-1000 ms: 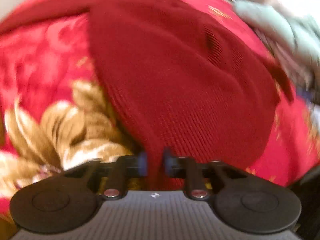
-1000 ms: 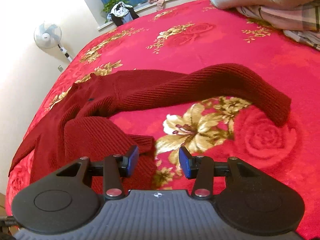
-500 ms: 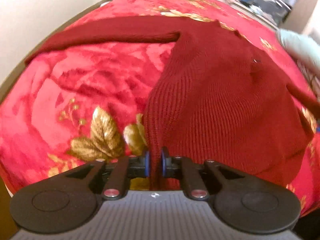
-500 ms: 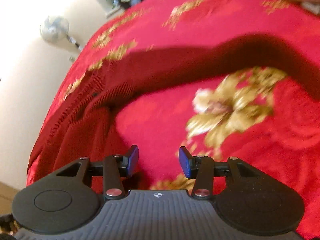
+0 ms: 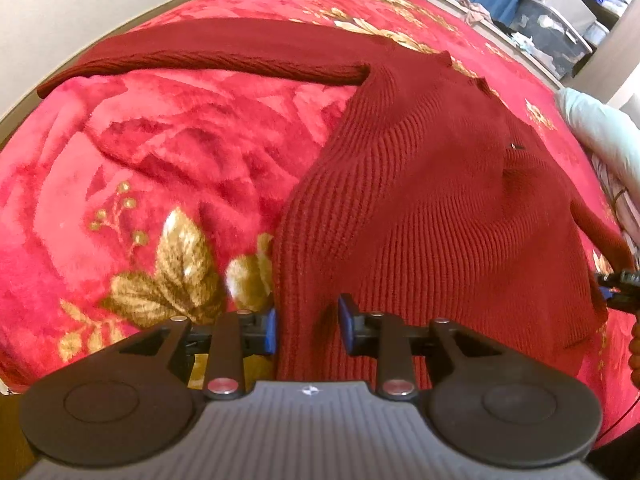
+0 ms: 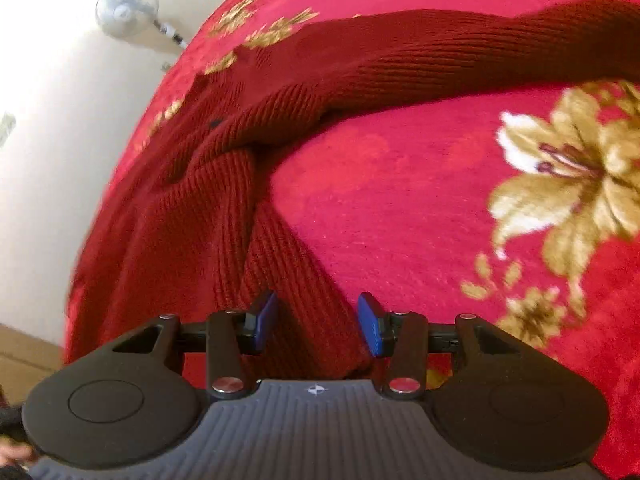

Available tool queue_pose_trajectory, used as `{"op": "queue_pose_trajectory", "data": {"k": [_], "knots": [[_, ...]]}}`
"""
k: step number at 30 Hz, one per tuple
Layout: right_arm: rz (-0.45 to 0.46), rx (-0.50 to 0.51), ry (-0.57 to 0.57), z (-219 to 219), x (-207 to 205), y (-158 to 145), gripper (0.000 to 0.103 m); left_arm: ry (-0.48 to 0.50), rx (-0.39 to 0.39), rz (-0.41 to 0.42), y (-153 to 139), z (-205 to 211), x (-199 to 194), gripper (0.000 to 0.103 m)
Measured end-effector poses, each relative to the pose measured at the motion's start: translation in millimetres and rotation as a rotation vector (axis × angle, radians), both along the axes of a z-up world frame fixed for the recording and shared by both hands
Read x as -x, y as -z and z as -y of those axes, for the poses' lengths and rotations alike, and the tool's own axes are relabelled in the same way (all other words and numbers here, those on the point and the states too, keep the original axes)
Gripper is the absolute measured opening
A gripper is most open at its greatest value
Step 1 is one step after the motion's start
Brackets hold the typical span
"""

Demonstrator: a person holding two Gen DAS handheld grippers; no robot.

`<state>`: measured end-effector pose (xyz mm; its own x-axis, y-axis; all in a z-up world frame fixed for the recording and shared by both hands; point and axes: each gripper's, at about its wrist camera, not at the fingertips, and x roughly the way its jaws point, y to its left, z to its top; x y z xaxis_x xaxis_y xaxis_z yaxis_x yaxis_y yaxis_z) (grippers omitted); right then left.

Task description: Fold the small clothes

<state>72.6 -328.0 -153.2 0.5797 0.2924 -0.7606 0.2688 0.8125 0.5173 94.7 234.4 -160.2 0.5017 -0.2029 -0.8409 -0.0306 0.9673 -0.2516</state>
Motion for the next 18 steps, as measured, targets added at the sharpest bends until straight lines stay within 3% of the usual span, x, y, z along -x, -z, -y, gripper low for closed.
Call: {"op": "queue_pose_trajectory", "data": {"k": [1, 2, 3, 4, 8, 11, 14, 16, 18], "knots": [[0.005, 0.029, -0.010, -2.9, -0.8, -2.1, 0.034, -0.003, 0.001, 0.001, -0.3, 0.2, -0.6, 0.032], [0.006, 0.047, -0.018, -4.7, -1.8, -3.9, 0.014, -0.006, -0.003, 0.003, -0.7, 0.7, -1.1, 0.028], [0.008, 0.052, -0.024, -5.5, -1.0, -6.1, 0.014, -0.005, -0.015, 0.010, -1.7, 2.1, -1.3, 0.016], [0.022, 0.053, -0.023, -6.1, 1.0, -9.4, 0.014, -0.001, -0.027, 0.019, -3.5, 4.0, -1.1, 0.014], [0.133, 0.043, -0.051, -5.3, 19.2, -37.8, 0.012, 0.041, -0.018, 0.084, -21.8, 12.9, 6.6, 0.011], [0.242, 0.005, -0.003, 11.5, 48.1, -77.5, 0.010, 0.096, 0.037, 0.148, -46.8, 21.6, 19.1, 0.010], [0.365, -0.070, 0.115, 45.9, 104.1, -118.8, 0.010, 0.144, 0.117, 0.217, -78.1, 28.2, 38.2, 0.010], [0.442, -0.065, 0.185, 62.6, 151.1, -143.3, 0.010, 0.164, 0.163, 0.245, -92.0, 31.7, 54.7, 0.010], [0.426, -0.041, 0.263, 77.1, 194.0, -151.9, 0.010, 0.180, 0.203, 0.214, -89.4, 33.2, 67.3, 0.010]]}}
